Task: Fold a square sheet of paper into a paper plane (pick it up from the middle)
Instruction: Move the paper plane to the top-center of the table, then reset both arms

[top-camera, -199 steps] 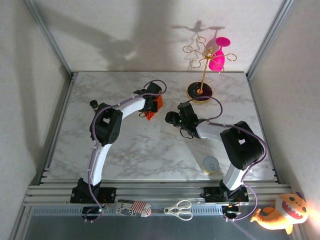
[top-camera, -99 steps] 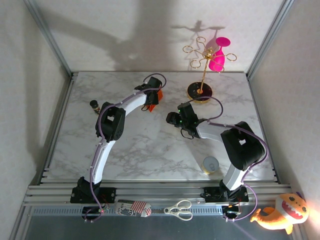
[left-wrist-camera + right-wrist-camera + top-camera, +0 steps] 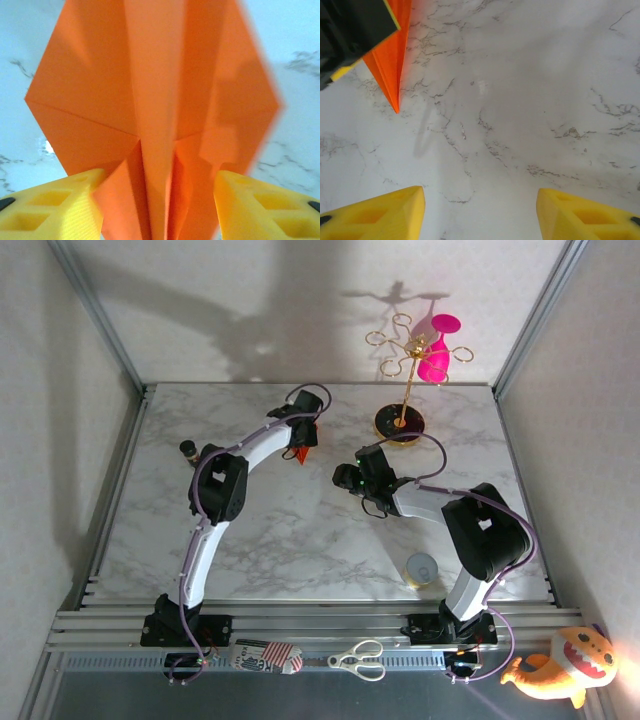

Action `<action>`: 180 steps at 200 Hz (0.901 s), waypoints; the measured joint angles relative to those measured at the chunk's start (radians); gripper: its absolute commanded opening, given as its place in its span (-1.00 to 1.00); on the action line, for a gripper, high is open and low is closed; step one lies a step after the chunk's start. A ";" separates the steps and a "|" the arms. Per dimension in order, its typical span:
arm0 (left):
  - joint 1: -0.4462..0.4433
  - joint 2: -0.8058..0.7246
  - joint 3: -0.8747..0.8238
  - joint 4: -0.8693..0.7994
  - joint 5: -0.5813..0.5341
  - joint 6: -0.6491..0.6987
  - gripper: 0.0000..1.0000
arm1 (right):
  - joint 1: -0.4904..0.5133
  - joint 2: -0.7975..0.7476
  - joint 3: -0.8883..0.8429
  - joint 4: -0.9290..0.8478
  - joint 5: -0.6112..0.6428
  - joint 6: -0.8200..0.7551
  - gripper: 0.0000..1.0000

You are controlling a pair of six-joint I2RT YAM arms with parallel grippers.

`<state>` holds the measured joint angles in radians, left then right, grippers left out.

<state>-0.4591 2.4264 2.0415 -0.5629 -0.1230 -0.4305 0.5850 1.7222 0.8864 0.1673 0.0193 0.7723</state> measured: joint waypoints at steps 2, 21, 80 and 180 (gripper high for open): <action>0.000 -0.005 0.000 0.000 0.001 0.000 0.18 | 0.000 0.000 0.000 0.000 0.000 0.000 0.23; 0.000 -0.048 0.000 0.000 0.003 -0.008 0.19 | 0.000 0.000 0.000 0.000 0.000 0.000 0.23; 0.000 -0.166 -0.016 0.006 0.001 -0.012 0.21 | -0.002 -0.025 0.008 -0.030 0.032 -0.014 0.28; 0.019 -1.171 -0.941 0.450 -0.301 0.003 0.99 | -0.091 -0.470 -0.062 -0.047 0.410 -0.263 0.98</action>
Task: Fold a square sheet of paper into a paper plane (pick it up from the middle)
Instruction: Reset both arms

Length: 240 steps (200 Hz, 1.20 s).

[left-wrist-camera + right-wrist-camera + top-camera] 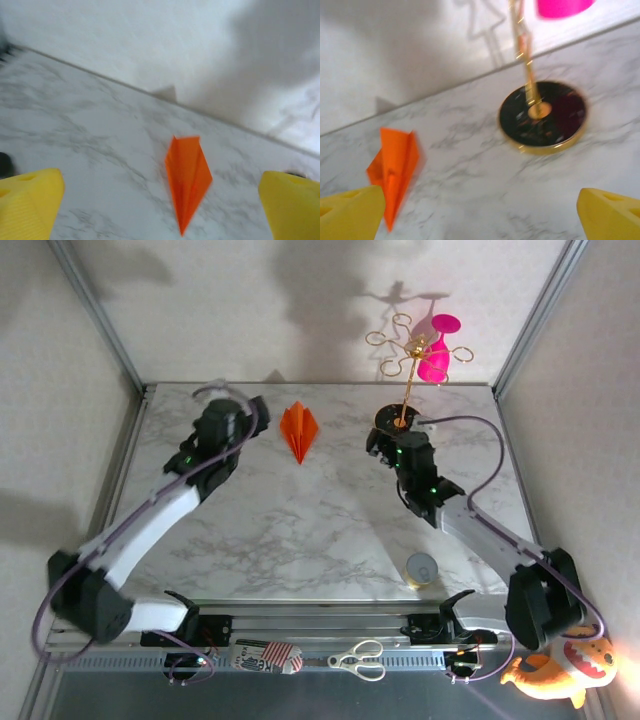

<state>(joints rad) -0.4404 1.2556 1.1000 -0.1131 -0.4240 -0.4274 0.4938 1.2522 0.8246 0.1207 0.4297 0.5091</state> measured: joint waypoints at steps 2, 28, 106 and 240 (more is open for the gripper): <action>0.002 -0.019 -0.024 0.013 -0.011 0.000 0.99 | -0.003 -0.008 -0.008 0.003 0.008 -0.005 0.97; 0.045 -0.220 -0.330 0.174 -0.158 0.021 0.99 | -0.054 -0.078 -0.113 0.069 0.147 -0.075 0.97; 0.262 -0.293 -0.893 0.642 -0.329 0.068 0.99 | -0.299 -0.079 -0.492 0.469 0.253 -0.280 0.97; 0.351 0.183 -0.989 1.428 0.217 0.357 0.99 | -0.420 0.150 -0.672 1.120 -0.234 -0.521 0.97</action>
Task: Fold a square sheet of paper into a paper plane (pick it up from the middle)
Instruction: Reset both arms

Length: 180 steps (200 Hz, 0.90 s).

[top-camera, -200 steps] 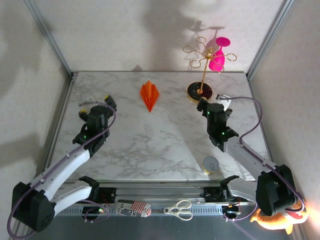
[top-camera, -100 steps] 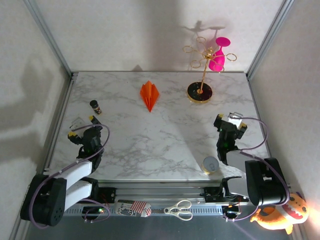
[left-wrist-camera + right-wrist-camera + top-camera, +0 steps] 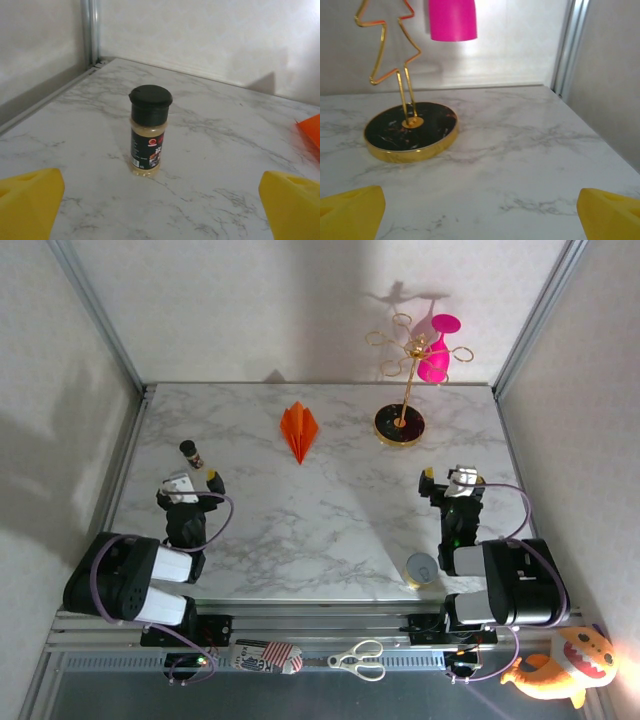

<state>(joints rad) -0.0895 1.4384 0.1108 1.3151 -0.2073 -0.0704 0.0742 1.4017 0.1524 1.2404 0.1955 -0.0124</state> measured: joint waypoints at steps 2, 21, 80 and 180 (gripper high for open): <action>0.001 0.005 0.002 0.003 0.004 0.000 0.99 | 0.000 0.008 0.000 0.006 -0.006 0.000 0.97; 0.008 0.039 0.018 0.013 0.032 0.001 0.99 | -0.001 0.075 0.000 0.049 -0.038 -0.001 0.98; 0.009 0.099 0.095 -0.001 0.039 0.000 0.99 | -0.016 0.137 0.018 0.059 -0.074 0.001 0.97; 0.009 0.099 0.097 -0.011 0.040 0.000 0.99 | -0.051 0.140 0.045 0.049 -0.120 0.027 0.98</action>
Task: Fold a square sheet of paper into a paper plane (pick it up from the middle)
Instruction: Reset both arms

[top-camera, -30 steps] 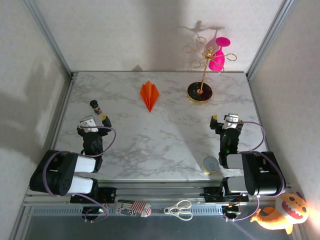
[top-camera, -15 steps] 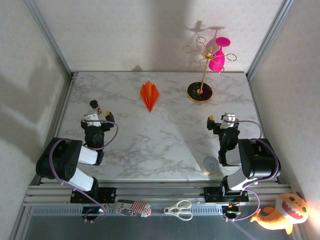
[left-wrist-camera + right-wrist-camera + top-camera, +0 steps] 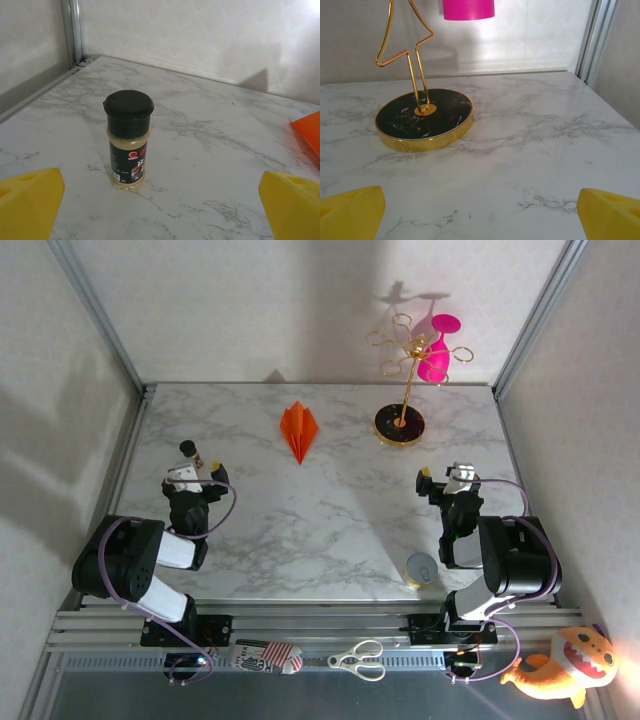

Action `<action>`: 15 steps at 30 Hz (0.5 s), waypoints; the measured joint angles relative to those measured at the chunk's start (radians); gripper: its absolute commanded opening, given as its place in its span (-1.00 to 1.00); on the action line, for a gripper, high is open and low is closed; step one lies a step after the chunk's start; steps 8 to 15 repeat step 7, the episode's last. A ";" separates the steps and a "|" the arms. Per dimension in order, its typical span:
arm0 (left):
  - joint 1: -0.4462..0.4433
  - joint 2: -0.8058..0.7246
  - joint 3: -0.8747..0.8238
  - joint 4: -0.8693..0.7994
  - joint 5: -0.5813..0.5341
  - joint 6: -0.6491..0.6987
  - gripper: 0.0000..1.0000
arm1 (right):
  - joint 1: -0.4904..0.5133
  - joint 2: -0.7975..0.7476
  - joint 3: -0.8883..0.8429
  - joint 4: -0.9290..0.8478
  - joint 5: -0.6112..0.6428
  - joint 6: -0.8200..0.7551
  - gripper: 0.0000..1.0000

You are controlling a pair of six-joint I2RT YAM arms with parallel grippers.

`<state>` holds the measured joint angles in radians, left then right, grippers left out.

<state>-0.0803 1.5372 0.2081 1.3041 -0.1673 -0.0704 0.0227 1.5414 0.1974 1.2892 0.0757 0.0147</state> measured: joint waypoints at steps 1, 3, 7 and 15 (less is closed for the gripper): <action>0.000 0.000 0.000 0.000 0.000 0.000 0.99 | 0.000 0.000 0.000 0.000 -0.001 0.000 0.98; 0.000 0.000 0.001 -0.004 0.000 0.000 0.99 | 0.000 0.000 0.000 0.000 -0.002 0.000 0.98; 0.000 0.000 0.002 -0.007 0.001 0.000 0.99 | 0.000 0.000 0.000 0.000 -0.002 0.000 0.98; 0.000 0.000 0.002 -0.007 0.001 0.000 0.99 | 0.000 0.000 0.000 0.000 -0.002 0.000 0.98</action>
